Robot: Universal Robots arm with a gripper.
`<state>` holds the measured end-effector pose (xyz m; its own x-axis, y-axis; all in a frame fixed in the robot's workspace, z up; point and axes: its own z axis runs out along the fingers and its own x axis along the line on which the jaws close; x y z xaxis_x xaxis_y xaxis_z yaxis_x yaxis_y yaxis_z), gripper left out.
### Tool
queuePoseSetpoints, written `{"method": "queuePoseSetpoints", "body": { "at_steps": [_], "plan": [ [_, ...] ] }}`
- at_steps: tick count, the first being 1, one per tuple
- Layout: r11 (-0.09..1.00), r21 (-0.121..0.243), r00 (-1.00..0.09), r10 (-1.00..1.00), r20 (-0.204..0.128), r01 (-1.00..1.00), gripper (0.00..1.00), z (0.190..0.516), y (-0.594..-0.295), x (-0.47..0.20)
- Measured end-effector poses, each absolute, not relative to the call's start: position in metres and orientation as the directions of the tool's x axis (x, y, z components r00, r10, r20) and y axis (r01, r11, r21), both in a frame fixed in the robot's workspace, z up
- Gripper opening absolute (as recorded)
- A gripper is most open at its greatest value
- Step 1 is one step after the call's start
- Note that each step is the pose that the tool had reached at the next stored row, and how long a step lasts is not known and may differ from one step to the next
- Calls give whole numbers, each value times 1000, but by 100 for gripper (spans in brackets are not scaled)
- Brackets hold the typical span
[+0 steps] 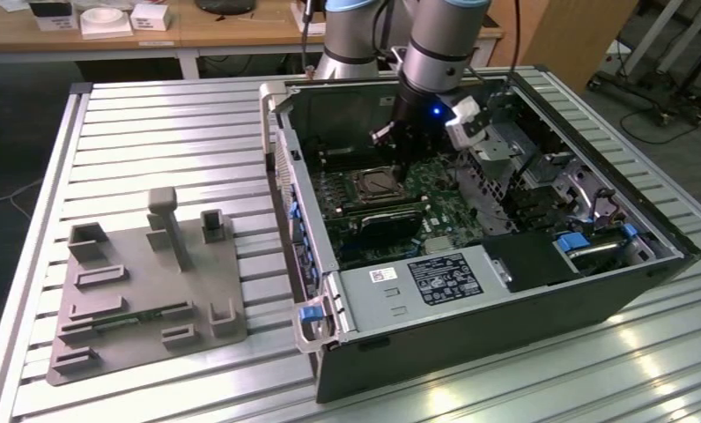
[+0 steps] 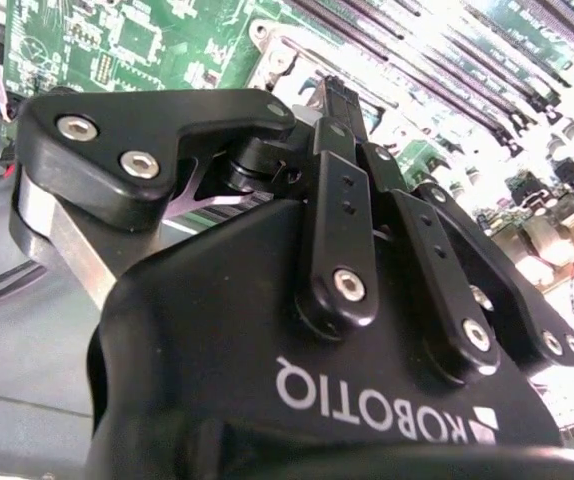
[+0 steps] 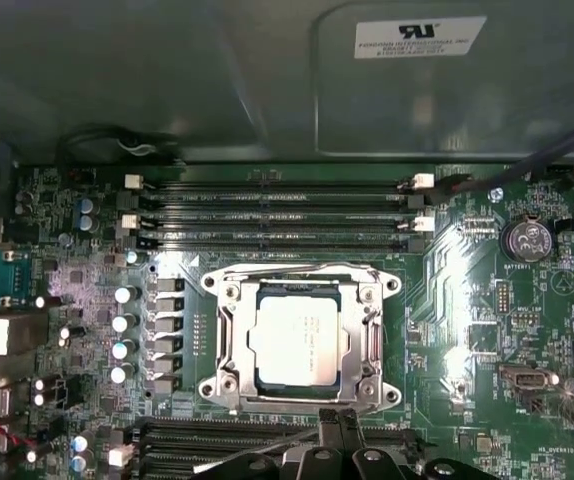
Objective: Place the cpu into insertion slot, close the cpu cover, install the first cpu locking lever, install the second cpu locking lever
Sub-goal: 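Install the second cpu locking lever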
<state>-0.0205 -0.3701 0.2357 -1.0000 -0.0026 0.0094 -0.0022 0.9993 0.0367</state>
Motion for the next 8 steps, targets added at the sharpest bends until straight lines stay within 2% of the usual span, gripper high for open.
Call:
{"method": "queuePoseSetpoints", "body": {
  "at_steps": [8],
  "plan": [
    [999,36,-1000,-3,9,-2,10,236,-381,-20]
  ]
}}
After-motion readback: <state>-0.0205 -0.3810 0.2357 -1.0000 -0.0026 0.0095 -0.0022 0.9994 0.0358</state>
